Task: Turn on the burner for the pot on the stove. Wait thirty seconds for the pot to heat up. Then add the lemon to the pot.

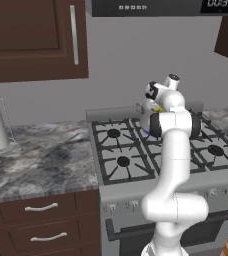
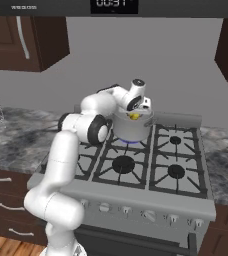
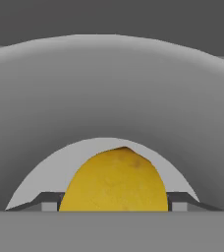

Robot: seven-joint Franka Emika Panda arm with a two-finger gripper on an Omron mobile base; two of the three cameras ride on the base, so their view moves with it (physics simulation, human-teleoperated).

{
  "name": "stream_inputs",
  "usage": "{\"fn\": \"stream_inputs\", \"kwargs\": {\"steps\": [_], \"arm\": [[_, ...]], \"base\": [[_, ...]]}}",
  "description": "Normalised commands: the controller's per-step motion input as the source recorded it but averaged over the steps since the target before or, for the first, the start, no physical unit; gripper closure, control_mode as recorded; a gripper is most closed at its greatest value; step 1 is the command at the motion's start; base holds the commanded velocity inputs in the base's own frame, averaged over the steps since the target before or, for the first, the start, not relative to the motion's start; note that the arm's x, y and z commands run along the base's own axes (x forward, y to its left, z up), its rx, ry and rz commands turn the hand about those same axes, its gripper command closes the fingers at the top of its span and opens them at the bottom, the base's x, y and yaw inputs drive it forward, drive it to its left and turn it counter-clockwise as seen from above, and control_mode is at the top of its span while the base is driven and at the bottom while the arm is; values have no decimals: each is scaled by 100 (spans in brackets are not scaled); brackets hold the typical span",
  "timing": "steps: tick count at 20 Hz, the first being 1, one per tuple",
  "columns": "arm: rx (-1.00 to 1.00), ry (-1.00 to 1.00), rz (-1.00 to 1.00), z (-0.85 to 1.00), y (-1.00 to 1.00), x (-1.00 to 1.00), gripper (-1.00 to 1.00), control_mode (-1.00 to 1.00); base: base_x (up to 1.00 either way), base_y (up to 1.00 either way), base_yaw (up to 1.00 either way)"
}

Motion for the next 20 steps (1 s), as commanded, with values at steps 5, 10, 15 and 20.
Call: {"fn": "stream_inputs", "kwargs": {"steps": [5,10,15,20], "arm": [[0,-3,-2,22,0,0,-100,-100],[0,-16,-7,100,3,0,-100,-100],[0,-20,-3,100,2,-19,-100,-100],[0,-46,0,75,-3,-100,-100,-100]], "base": [[0,0,0],[0,0,0],[0,0,0],[0,0,0]]}}
